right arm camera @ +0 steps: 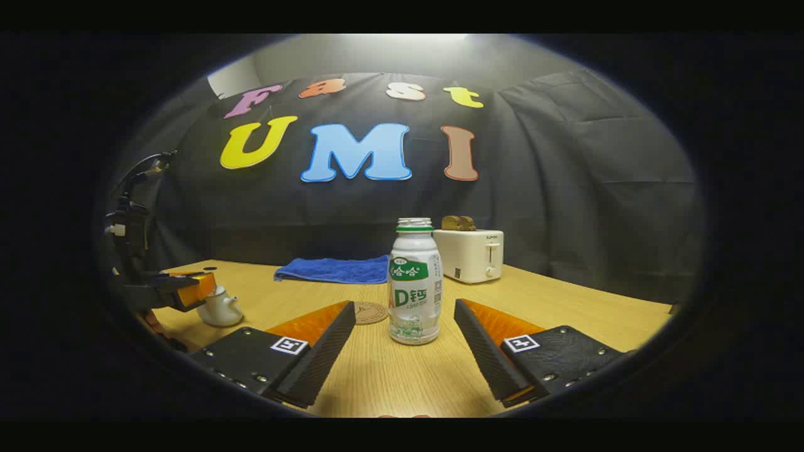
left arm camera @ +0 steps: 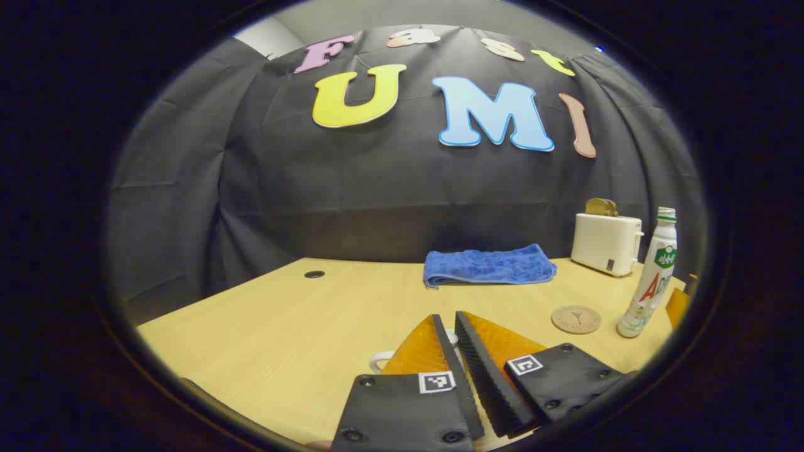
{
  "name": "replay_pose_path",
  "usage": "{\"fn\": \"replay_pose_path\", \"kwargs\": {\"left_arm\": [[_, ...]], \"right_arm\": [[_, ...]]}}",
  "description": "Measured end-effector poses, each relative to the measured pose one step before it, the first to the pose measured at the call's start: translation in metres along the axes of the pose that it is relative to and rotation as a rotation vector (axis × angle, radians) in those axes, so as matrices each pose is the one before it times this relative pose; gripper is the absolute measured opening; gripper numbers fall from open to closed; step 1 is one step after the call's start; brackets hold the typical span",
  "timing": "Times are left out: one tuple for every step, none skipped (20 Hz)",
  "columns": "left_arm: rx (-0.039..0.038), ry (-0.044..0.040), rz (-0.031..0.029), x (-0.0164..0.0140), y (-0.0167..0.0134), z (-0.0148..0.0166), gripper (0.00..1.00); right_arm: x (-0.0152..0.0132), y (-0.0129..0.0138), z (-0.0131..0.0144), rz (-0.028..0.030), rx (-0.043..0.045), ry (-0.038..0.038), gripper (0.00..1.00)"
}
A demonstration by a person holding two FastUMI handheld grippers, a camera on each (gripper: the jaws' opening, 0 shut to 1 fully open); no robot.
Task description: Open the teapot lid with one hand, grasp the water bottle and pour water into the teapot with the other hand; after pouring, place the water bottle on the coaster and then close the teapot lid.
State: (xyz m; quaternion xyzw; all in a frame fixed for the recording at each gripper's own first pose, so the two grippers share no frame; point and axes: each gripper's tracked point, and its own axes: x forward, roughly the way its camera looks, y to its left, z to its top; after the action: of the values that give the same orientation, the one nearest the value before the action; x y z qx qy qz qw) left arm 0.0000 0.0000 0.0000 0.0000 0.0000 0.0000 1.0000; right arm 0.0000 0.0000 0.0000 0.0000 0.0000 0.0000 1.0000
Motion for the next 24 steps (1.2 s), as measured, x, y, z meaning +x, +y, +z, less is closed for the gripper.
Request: {"fn": "replay_pose_path", "kwargs": {"left_arm": [[-0.00188, -0.00591, 0.00040, -0.00268, -0.00058, 0.00112, 0.04], [-0.00457, -0.01821, -0.00136, -0.00186, 0.00053, 0.00510, 0.20], [-0.00008, -0.02109, 0.00252, -0.00414, 0.00081, 0.00475, 1.00], [0.00626, -0.01874, 0.01346, -0.00300, 0.00262, 0.00501, 0.20], [0.00656, -0.01425, 0.00716, -0.00158, 0.00128, 0.00259, 0.20], [0.00215, -0.00259, -0.00524, -0.00199, -0.00276, 0.00112, 0.20], [0.00607, 0.01107, -0.00193, -0.00202, -0.00250, -0.00396, 0.20], [0.00855, 0.00798, -0.00277, -0.00220, -0.00245, -0.00063, 0.01], [0.00866, -0.00265, 0.00255, -0.00264, -0.00084, 0.00300, 0.20], [0.00238, -0.01049, -0.00721, -0.00224, -0.00271, 0.00636, 0.20], [0.00063, -0.01344, -0.00272, -0.00401, -0.00202, 0.00603, 0.20], [0.00249, -0.01632, -0.00070, -0.00214, -0.00095, 0.00660, 0.11], [0.00099, -0.01049, 0.00079, -0.00199, 0.00031, 0.00373, 0.20], [-0.00034, -0.00198, -0.00194, -0.00056, -0.00104, 0.00158, 0.20], [0.00025, -0.00023, -0.00035, -0.00112, -0.00090, 0.00074, 0.20], [-0.00016, 0.00057, 0.00191, -0.00020, 0.00067, 0.00117, 0.20], [-0.00106, 0.00157, 0.00063, 0.00057, 0.00036, -0.00120, 0.20], [-0.00240, 0.00434, 0.00206, 0.00056, 0.00145, -0.00011, 0.20], [-0.00407, 0.00400, 0.00113, 0.00027, 0.00112, -0.00080, 0.20], [-0.00573, 0.00288, 0.00182, -0.00052, 0.00148, -0.00079, 0.20], [-0.00349, 0.00267, -0.00018, 0.00007, 0.00024, 0.00016, 0.20], [-0.00182, 0.00258, 0.00113, 0.00076, 0.00038, -0.00132, 0.20], [0.00075, 0.00307, 0.00219, 0.00077, -0.00017, -0.00080, 0.20], [-0.00043, 0.00184, 0.00001, -0.00006, 0.00091, -0.00187, 0.20]], "right_arm": [[-0.00015, -0.00021, -0.00022, 0.00009, -0.00021, 0.00000, 0.98], [0.00016, 0.00012, 0.00036, 0.00004, 0.00041, 0.00022, 0.98], [0.00024, 0.00019, -0.00048, -0.00005, -0.00004, 0.00010, 0.98], [-0.00018, 0.00010, 0.00049, -0.00008, -0.00004, 0.00010, 0.98], [-0.00016, -0.00020, -0.00027, -0.00005, 0.00010, -0.00005, 0.98], [-0.00012, 0.00009, 0.00026, 0.00002, -0.00015, -0.00038, 0.98], [0.00000, -0.00009, -0.00008, -0.00017, 0.00021, 0.00000, 0.98], [-0.00041, 0.00008, 0.00012, -0.00007, -0.00017, -0.00031, 0.98], [0.00046, -0.00021, -0.00017, -0.00005, 0.00009, 0.00015, 0.98], [0.00010, -0.00001, 0.00033, 0.00030, -0.00007, 0.00029, 0.98], [0.00004, 0.00026, -0.00011, 0.00008, -0.00014, -0.00024, 0.98], [-0.00011, -0.00014, 0.00027, 0.00020, 0.00047, 0.00030, 0.97], [0.00000, 0.00065, -0.00042, 0.00342, 0.00129, -0.00037, 0.97], [0.00041, 0.00275, 0.00069, 0.01111, 0.00390, -0.00033, 0.98], [0.00003, 0.00240, 0.00022, 0.01450, 0.00655, 0.00004, 0.98], [0.00024, 0.00179, -0.00004, 0.00912, 0.00708, 0.00219, 0.98], [0.00079, 0.00038, 0.00023, 0.00603, 0.00638, 0.00548, 0.98], [0.00025, 0.00007, 0.00309, 0.00086, -0.00022, 0.00198, 0.97], [0.00085, 0.00054, 0.00576, 0.00321, -0.00287, -0.00544, 0.97], [0.00122, 0.00091, 0.00852, 0.00387, -0.00451, -0.01353, 0.98], [0.00161, 0.00064, 0.00355, 0.00416, -0.00255, -0.00790, 0.98], [0.00121, 0.00214, 0.00454, 0.00943, -0.00212, -0.00433, 0.97], [0.00105, 0.00139, 0.00288, 0.00714, -0.00322, -0.00289, 0.98], [0.00058, 0.00097, 0.00356, 0.00515, -0.00613, -0.00145, 0.97]]}}
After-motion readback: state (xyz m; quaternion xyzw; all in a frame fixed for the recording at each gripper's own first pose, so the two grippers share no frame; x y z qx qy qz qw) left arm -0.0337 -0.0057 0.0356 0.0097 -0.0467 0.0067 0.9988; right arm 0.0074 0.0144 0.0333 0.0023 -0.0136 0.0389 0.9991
